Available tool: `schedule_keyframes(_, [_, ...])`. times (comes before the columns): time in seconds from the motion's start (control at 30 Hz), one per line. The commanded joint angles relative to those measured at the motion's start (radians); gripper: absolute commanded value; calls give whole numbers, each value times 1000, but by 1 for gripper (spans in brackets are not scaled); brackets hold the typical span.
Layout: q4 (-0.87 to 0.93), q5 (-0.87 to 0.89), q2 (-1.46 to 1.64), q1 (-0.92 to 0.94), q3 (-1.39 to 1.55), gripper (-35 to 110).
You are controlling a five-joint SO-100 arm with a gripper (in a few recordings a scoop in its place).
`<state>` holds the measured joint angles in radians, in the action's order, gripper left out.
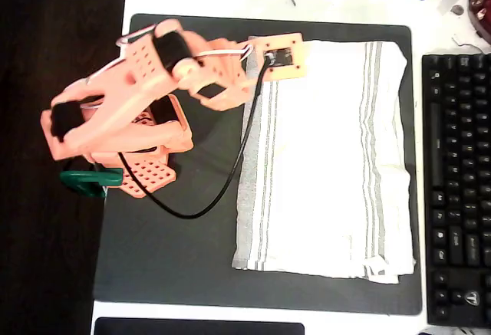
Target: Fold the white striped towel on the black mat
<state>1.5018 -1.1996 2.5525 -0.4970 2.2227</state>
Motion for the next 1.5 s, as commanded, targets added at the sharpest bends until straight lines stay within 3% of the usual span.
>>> schedule_keyframes(0.0, [-21, 34, -103, -64, -91, 0])
schedule_keyframes(0.43, [-169, 178, -759, -166, -523, 0])
schedule_keyframes(0.67, [-115, 233, -1132, -152, -877, 9])
schedule_keyframes(0.87, [-114, 259, -1308, -155, -1012, 17])
schedule_keyframes(1.17, [-112, 275, -1528, -172, -1204, 18])
schedule_keyframes(1.47, [-132, 258, -1608, -161, -1207, 17])
